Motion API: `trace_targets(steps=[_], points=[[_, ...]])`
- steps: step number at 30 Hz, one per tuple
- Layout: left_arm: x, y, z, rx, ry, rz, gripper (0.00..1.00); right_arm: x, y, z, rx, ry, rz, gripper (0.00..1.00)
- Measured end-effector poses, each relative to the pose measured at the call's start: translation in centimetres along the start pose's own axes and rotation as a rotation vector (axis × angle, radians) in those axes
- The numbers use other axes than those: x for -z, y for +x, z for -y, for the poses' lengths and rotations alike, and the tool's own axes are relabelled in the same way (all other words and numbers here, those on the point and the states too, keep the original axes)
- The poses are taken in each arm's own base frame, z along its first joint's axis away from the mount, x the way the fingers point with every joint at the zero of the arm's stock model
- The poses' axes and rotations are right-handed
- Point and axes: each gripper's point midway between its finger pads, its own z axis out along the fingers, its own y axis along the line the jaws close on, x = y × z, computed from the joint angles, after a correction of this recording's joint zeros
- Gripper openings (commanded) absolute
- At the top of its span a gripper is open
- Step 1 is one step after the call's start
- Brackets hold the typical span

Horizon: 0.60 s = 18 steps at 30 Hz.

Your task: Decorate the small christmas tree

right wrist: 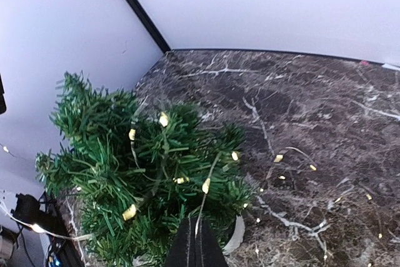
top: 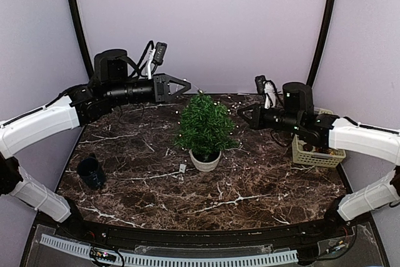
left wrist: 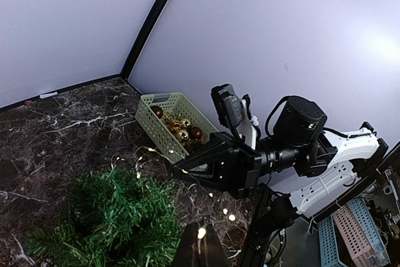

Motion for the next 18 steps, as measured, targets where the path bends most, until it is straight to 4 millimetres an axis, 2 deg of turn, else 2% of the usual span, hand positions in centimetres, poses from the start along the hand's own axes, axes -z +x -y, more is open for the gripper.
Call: trace_targets(steps=[10, 18], points=[[-1.4, -0.1, 0.1, 0.003, 0.038, -0.015, 0.00, 4.8, -6.0, -0.4, 0.015, 0.101, 0.194, 0.00], [-1.3, -1.2, -0.8, 0.008, 0.025, 0.019, 0.00, 5.9, -7.2, 0.5, 0.010, 0.181, 0.218, 0.00]])
